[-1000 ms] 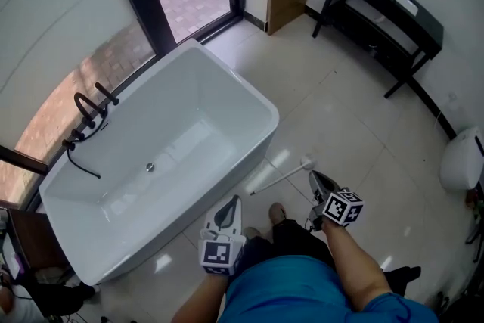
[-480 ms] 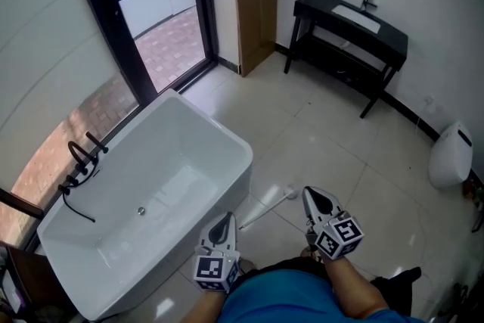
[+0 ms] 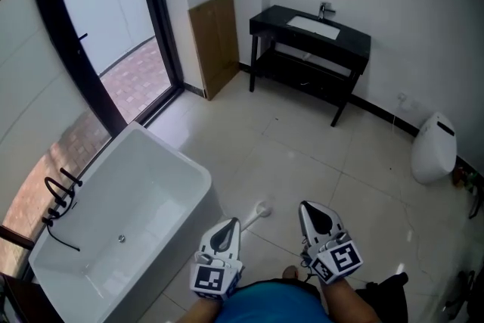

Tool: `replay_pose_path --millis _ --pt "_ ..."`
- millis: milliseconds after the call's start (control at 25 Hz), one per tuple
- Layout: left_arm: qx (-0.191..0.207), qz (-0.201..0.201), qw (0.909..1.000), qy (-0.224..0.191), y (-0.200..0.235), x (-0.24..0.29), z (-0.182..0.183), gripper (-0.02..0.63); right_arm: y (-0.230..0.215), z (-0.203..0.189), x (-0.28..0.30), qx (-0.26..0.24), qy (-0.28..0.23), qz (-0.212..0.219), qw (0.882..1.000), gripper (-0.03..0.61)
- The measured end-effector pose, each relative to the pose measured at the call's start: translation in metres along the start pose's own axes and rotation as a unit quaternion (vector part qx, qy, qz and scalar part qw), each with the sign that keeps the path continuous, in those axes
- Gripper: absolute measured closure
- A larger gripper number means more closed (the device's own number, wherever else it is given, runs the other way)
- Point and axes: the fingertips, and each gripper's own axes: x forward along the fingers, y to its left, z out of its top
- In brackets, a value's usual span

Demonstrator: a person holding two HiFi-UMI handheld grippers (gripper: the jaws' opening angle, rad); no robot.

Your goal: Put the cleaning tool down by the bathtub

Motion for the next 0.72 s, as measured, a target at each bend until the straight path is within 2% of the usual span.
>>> replay_pose_path --millis 80,320,440,600,720 --pt "0.015 -0.003 0.9999 0.003 -0.024 0.021 0.006 0.615 -0.025 0.008 -0.014 -0.004 -0.001 -0.002 1.0 0.598" --pt "0.005 -0.012 0.9998 0.014 -0.087 0.065 -0.004 0.615 -0.088 0.013 -0.048 -0.02 0.016 -0.003 1.0 0.598" --pt "0.021 -0.02 0.9994 0.016 -0.11 0.079 -0.003 0.615 -0.116 0.009 -0.061 -0.018 0.02 -0.014 1.0 0.598" --pt "0.038 -0.022 0.9988 0.022 -0.124 0.085 -0.004 0.615 -0.131 0.003 -0.074 -0.009 0.021 -0.025 0.999 0.598" --pt "0.025 -0.023 0.9991 0.024 -0.132 0.083 -0.009 0.615 -0.13 0.002 -0.077 -0.01 0.023 -0.02 1.0 0.598"
